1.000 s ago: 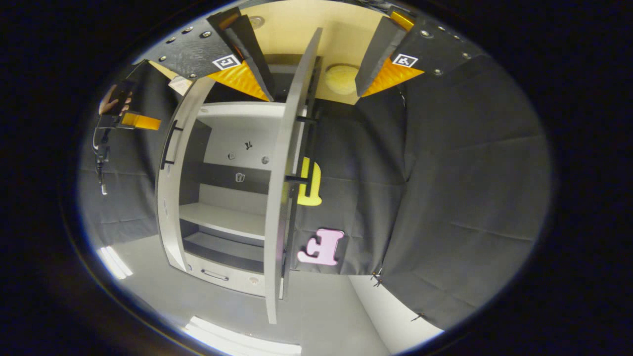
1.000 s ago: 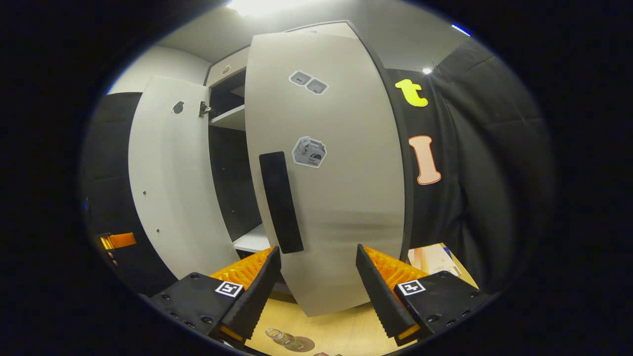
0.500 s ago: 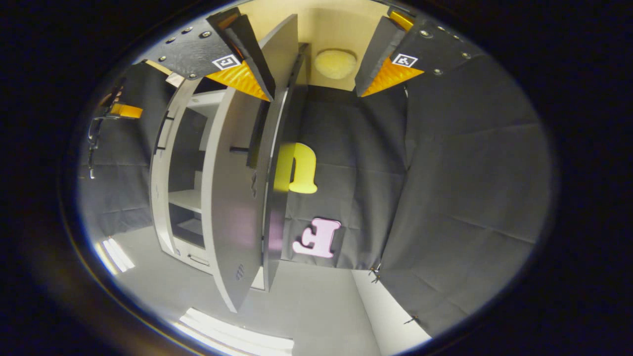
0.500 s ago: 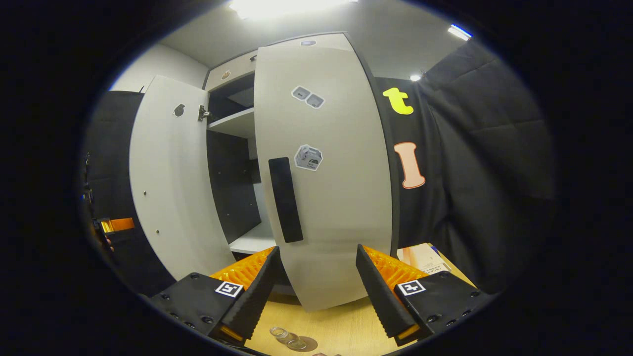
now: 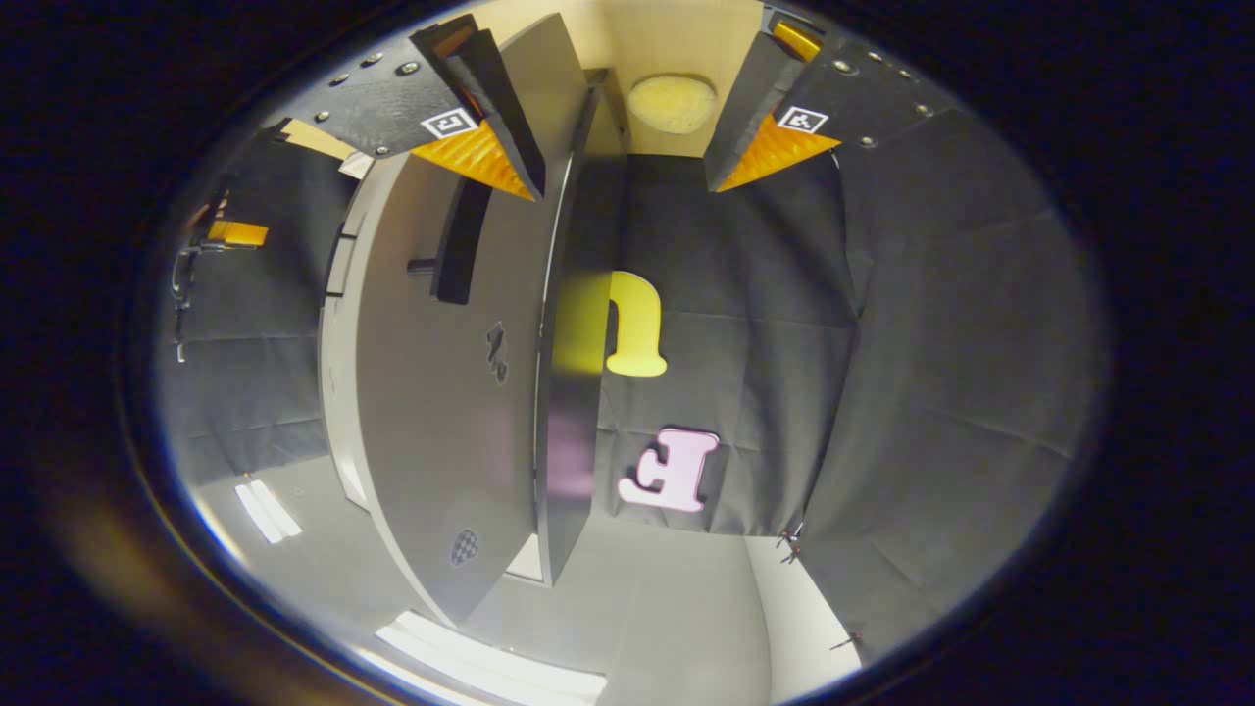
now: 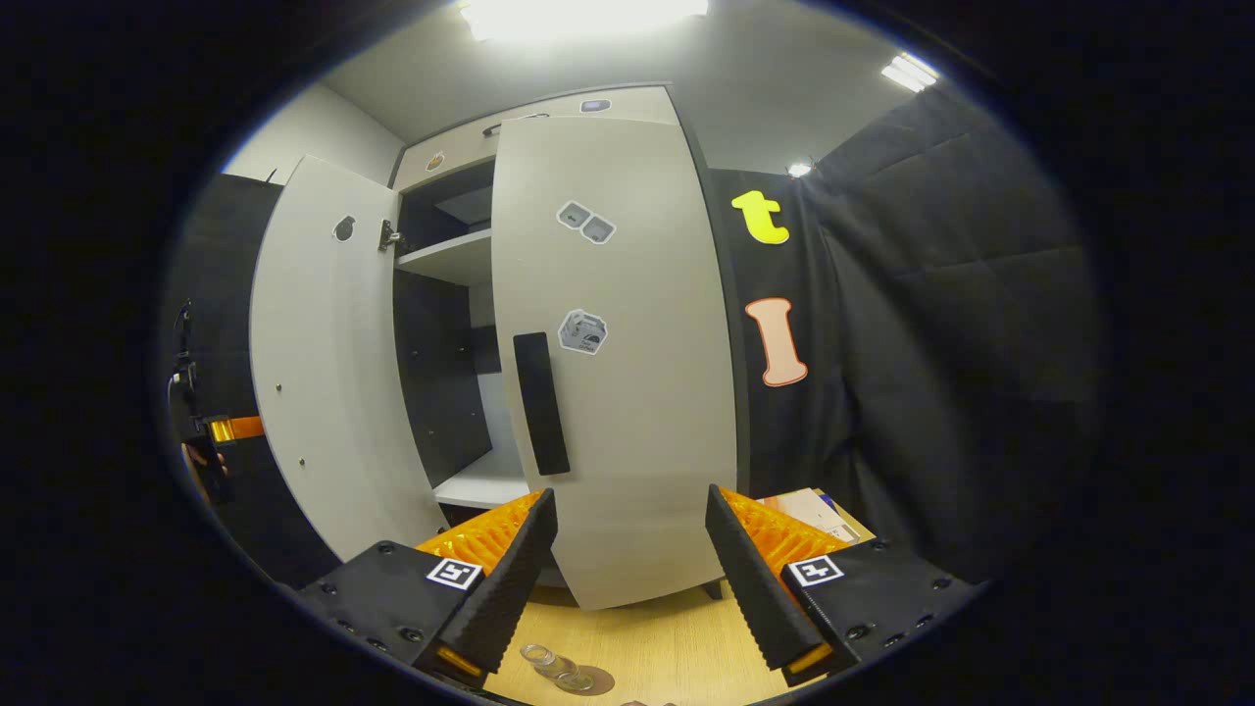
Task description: Grasp the bottle in the cabinet with the left hand and place it on the coaster, then close the right door with the right hand and the left door with the left hand.
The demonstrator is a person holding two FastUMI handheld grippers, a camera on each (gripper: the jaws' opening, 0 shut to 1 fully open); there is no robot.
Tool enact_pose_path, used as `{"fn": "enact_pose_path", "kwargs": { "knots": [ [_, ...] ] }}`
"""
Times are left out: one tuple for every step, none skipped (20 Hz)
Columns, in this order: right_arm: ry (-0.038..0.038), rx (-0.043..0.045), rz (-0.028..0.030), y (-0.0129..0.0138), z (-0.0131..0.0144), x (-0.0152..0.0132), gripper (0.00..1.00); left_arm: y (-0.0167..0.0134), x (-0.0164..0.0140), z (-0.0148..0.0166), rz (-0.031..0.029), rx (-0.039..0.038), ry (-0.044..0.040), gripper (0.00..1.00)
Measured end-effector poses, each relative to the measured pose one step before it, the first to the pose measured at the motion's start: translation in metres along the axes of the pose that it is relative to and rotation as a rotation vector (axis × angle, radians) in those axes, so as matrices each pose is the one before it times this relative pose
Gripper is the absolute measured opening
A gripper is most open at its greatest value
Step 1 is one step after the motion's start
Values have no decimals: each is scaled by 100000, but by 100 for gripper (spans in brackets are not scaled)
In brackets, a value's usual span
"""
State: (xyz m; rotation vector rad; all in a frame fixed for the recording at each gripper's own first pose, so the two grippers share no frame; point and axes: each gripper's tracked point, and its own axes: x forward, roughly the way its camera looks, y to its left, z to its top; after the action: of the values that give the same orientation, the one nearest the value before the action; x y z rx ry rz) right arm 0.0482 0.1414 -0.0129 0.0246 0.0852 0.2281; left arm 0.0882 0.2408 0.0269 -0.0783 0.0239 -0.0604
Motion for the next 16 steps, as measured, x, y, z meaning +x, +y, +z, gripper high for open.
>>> {"fn": "enact_pose_path", "kwargs": {
  "knots": [
    [197, 296, -733, -139, -97, -101, 97, -83, 524, 296, -528, 413, -272, 94],
    [171, 120, -717, -188, -18, -201, 98, -91, 448, 70, -759, -30, -250, 94],
    [130, -20, -834, -247, -213, -256, 98, -94, 175, -124, -1100, -369, -114, 94],
    [142, -36, -825, -106, -49, -108, 98, -179, 101, -169, -1171, -37, -610, 94],
    [1, -20, -868, -405, -92, -150, 98, 2, 121, -230, -299, -191, -422, 94],
    [64, 94, -847, -323, -60, -104, 98, -261, -69, -283, -774, -690, -359, 94],
    [185, 264, -767, -240, -36, 46, 98, -229, 133, -150, -917, -1105, -407, 94],
    [425, 546, -633, -386, -35, 39, 97, -149, 245, -304, -808, -910, -296, 94],
    [444, 784, -97, -118, -112, 113, 97, -122, 105, -215, -650, -410, -136, 94],
    [136, 666, 103, 23, 32, 165, 97, -86, 87, -219, -409, 312, -59, 94],
    [-81, 323, 7, 5, 104, 177, 98, 167, -19, 25, 264, 1036, 55, 94],
    [-64, -20, 118, -156, 123, 24, 98, -130, -7, 229, -137, 454, 189, 94],
    [-201, -319, 122, -107, -45, 106, 98, -107, 45, -46, -194, -442, 346, 94],
    [18, -578, 203, -61, -5, 128, 98, -53, 157, -203, -240, -1469, 375, 94],
    [474, -746, 219, -123, -96, 260, 98, 58, 91, -127, 166, -1163, 335, 94],
    [667, -766, 210, -258, -112, 141, 97, 97, 89, 10, 429, -640, 86, 94]
  ]
}}
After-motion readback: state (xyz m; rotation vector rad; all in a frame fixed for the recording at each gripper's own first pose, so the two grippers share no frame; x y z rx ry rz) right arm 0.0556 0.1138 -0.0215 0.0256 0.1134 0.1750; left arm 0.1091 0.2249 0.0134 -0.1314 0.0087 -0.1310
